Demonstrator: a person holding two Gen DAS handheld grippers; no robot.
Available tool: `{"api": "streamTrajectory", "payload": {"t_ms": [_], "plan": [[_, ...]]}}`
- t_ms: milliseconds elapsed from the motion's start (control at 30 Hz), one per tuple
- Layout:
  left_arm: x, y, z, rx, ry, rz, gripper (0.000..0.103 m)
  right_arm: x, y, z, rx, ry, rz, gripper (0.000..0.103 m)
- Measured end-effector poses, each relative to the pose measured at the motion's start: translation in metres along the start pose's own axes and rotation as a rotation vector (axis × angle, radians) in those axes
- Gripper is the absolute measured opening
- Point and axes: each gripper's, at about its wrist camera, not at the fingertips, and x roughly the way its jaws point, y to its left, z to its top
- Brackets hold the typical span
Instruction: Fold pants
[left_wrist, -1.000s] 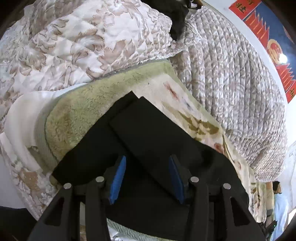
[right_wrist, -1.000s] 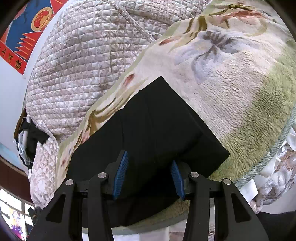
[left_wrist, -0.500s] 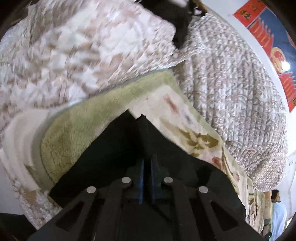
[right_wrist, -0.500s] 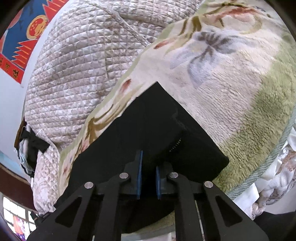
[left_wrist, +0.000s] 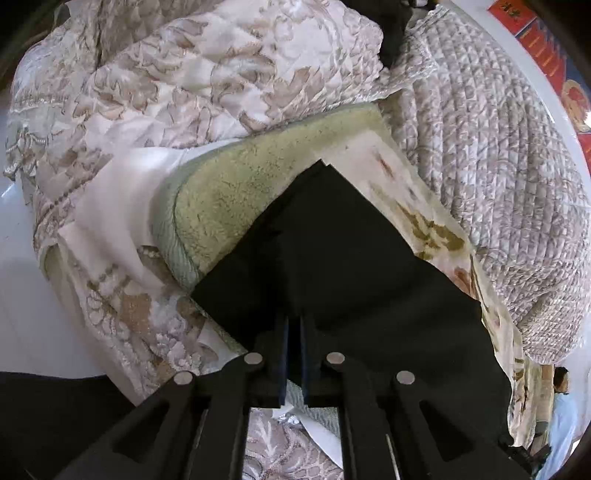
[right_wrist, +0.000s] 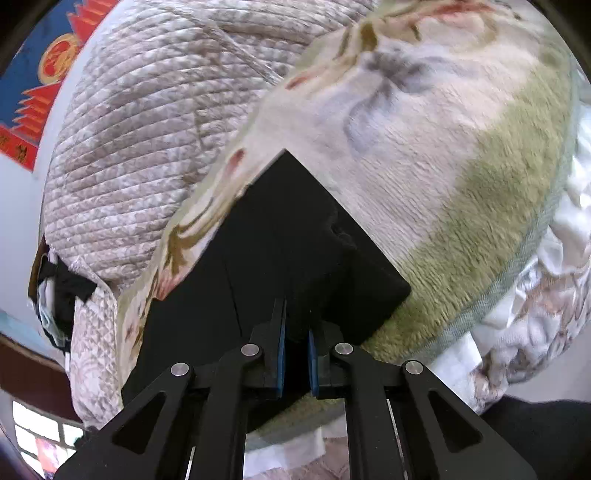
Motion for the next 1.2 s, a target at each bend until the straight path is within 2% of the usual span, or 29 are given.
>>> {"api": "streamTrajectory", "payload": {"t_ms": [133, 300, 367, 500, 567, 633, 733, 800, 867, 933, 1000, 1067, 1200], "plan": [[-0.013, -0.010, 0.006, 0.025, -0.040, -0.013, 0.007, -0.010, 0.015, 0.005, -0.046, -0.027, 0.004, 0.009], [-0.029, -0.013, 0.008, 0.016, -0.074, -0.035, 0.007, -0.022, 0.016, 0.008, -0.029, -0.051, 0.041, 0.009], [-0.029, -0.014, 0.005, 0.037, -0.078, -0.023, 0.007, -0.024, 0.013, 0.010, -0.027, -0.062, 0.029, 0.009], [-0.015, -0.004, -0.001, -0.001, -0.021, 0.021, 0.008, -0.010, -0.006, 0.012, 0.025, -0.004, -0.019, 0.009], [-0.018, -0.002, -0.003, -0.007, -0.033, 0.037, 0.010, -0.004, -0.010, 0.008, 0.026, 0.020, -0.053, 0.009], [-0.029, -0.003, -0.002, 0.002, -0.086, 0.085, 0.011, -0.004, -0.006, 0.008, 0.006, 0.014, -0.072, 0.009], [-0.053, 0.000, 0.003, -0.003, -0.204, 0.209, 0.011, -0.013, -0.001, 0.009, -0.020, -0.024, -0.110, 0.016], [-0.062, 0.002, 0.006, 0.002, -0.237, 0.234, 0.011, -0.019, 0.001, 0.008, -0.039, -0.056, -0.152, 0.020], [-0.066, 0.000, 0.007, 0.024, -0.243, 0.220, 0.011, -0.026, 0.004, 0.008, -0.054, -0.104, -0.186, 0.020], [-0.061, -0.007, 0.008, 0.071, -0.221, 0.169, 0.015, -0.033, 0.006, 0.009, -0.069, -0.147, -0.217, 0.020], [-0.050, -0.011, 0.011, 0.095, -0.164, 0.126, 0.032, -0.037, 0.009, 0.011, -0.091, -0.175, -0.229, 0.020], [-0.036, -0.010, 0.013, 0.092, -0.112, 0.093, 0.038, -0.040, 0.010, 0.012, -0.100, -0.191, -0.229, 0.020], [-0.027, -0.016, 0.010, 0.132, -0.049, 0.043, 0.035, -0.047, 0.016, 0.010, -0.140, -0.235, -0.231, 0.020]]}}
